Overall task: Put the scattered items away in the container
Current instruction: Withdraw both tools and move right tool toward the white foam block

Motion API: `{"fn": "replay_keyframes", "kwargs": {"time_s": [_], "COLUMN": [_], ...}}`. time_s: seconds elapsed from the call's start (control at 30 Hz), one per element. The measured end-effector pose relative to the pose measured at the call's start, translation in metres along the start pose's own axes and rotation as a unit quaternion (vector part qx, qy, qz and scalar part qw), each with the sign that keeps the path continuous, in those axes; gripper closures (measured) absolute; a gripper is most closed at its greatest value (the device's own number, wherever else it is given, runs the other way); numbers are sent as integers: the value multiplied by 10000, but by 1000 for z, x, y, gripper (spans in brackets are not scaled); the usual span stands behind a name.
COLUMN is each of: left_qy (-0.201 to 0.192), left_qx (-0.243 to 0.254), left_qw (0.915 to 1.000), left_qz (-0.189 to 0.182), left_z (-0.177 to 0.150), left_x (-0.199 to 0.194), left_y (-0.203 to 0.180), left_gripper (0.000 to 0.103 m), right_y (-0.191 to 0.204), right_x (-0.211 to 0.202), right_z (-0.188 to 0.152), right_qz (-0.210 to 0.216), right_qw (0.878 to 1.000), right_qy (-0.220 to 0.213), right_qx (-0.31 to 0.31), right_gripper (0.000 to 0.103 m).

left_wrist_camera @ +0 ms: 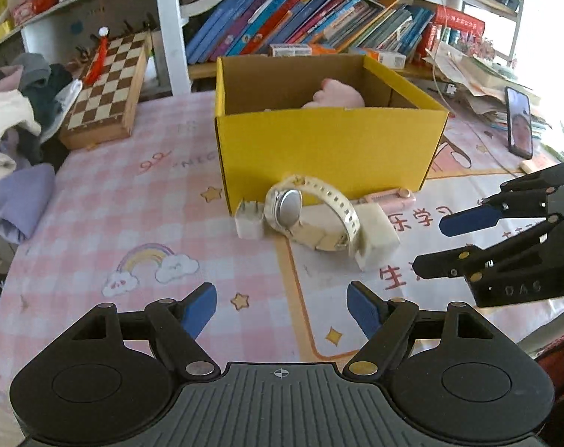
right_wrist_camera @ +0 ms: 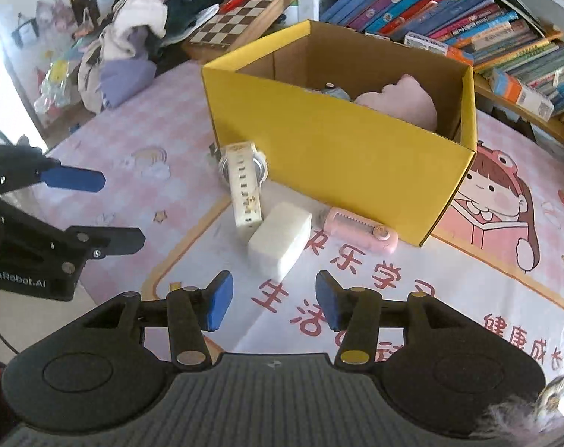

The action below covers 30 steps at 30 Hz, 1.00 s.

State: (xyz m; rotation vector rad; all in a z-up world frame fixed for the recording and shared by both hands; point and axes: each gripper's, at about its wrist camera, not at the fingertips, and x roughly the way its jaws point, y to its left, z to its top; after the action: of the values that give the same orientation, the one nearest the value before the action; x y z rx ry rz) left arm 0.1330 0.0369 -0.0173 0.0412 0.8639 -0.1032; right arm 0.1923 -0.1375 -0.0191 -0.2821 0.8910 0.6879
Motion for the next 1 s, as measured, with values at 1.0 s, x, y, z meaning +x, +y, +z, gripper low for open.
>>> {"fn": "replay_keyframes", "kwargs": {"time_s": [1.0], "left_qy": [-138], "left_qx": [132], "left_qw": [9996], "left_qz": [205], "left_z": [2], "left_x": [10], "left_y": [-16], "left_gripper": [23], "right_y": [2], "right_x": [46], "right_z": [8], "right_qz": [36], "right_qw": [9998], "right_qy": [-13], "right_qx": [-198], "right_gripper": [46]}}
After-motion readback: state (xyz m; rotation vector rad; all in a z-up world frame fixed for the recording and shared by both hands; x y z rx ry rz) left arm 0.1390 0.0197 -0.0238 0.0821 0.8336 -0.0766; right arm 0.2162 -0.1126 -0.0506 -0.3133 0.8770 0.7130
